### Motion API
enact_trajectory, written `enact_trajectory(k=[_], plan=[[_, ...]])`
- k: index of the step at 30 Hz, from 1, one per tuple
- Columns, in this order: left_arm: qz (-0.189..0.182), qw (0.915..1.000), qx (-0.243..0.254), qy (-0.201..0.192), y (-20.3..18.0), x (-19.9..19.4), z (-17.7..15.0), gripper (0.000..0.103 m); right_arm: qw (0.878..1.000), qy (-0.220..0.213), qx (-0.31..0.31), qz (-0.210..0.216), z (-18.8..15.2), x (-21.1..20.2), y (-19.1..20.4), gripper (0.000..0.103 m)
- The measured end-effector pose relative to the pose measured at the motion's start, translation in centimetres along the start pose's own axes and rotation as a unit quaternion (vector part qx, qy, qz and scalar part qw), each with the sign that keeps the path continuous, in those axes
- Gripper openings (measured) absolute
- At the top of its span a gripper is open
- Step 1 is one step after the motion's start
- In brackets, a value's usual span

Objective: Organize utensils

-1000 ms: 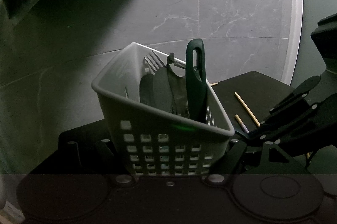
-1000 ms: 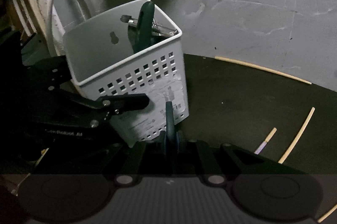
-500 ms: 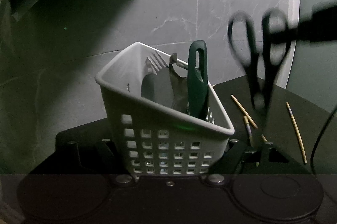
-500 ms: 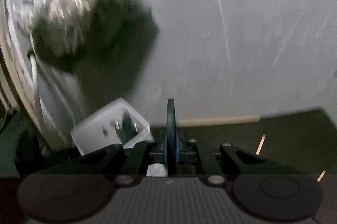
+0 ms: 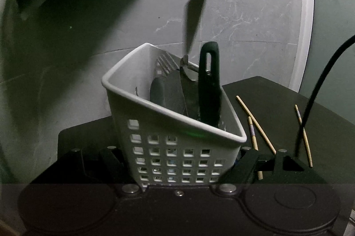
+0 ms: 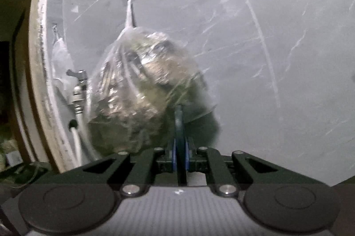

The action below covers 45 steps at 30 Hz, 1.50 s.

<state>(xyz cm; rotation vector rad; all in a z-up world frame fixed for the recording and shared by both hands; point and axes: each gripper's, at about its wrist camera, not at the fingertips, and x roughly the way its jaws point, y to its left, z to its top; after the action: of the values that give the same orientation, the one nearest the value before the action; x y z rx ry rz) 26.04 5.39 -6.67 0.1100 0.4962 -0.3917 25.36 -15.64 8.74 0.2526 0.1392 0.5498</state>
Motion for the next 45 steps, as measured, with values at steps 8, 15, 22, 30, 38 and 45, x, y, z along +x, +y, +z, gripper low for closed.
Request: enact_trajectory(k=[8,15,22,30,38,45], plan=[[0.012,0.9999,-0.005,0.002,-0.6,-0.1,0.0,0.077,0.998,0.052,-0.004,0.021,-4.3,1.4,0.8,0.009],[0.018,0.9998,-0.007,0.004,-0.9,-0.3,0.0,0.077,0.992,0.126,-0.021,0.017,-8.5,2.6,1.2,0.01],[0.021,0.9997,-0.008,0.006,-0.9,-0.2,0.0,0.077,0.99,0.135,-0.017,0.023,-8.9,1.4,0.6,0.039],[0.023,0.9996,-0.011,0.009,-1.0,-0.4,0.2,0.077,0.997,0.082,0.0,-0.016,-6.6,-3.5,-2.1,0.093],[0.032,0.9992,-0.016,0.019,-1.3,-0.8,0.4,0.077,0.972,0.132,0.034,-0.19,-8.1,-7.2,-8.9,0.103],[0.036,0.9988,-0.013,0.031,-1.4,-0.5,1.1,0.077,0.911,0.216,0.077,-0.343,-11.7,-6.7,-16.7,0.102]])
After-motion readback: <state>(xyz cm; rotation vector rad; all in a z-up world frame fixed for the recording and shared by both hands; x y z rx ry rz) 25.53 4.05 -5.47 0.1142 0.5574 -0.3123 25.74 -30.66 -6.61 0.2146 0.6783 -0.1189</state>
